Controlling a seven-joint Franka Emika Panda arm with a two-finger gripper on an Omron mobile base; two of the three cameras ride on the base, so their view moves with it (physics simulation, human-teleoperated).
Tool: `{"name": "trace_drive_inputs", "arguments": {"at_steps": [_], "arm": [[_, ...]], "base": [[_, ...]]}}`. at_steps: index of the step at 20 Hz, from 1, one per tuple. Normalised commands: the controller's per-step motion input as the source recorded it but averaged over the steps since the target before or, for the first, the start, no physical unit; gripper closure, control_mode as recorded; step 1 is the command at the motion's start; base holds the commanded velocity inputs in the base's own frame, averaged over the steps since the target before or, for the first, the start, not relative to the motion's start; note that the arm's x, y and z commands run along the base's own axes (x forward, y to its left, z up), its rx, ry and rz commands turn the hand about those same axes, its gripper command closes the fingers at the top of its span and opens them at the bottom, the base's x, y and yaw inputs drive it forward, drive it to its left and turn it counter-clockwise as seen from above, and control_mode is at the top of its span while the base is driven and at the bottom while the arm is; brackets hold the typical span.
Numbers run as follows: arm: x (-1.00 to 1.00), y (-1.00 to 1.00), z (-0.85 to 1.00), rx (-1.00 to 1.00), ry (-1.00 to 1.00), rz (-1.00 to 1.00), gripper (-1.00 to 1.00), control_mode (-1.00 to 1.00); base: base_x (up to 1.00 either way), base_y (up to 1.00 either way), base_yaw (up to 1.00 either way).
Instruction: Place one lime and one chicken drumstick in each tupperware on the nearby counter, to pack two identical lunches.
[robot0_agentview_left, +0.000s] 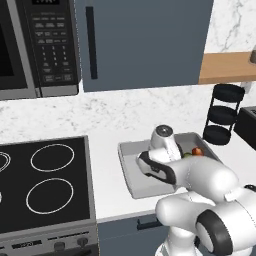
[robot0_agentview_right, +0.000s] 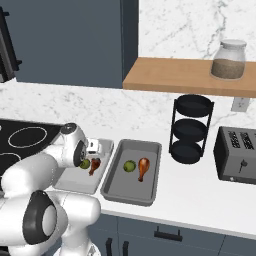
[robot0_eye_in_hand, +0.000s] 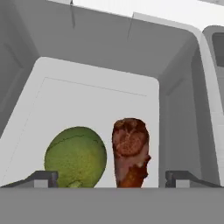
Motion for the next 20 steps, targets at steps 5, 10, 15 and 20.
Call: {"name": "trace_drive_inputs", "arguments": {"at_steps": [5,10,15,20], "arm": [[-0.28,0.00,0.04,0.00,-0.05,0.02,-1.00,-1.00],[-0.97,0.20,0.23,-0.02,-0.19,0.00,-1.00,-1.00],[-1.00,0.48,0.91,-0.10,-0.61,0.00,-1.00,-1.00],[-1.00,0.61,0.79,-0.12,-0.63,0.00,-1.00,-1.00]], "base": [[0.00,0.00,0.00],[0.00,0.00,0.00],[0.00,0.00,0.00],[0.00,0.00,0.00]]}}
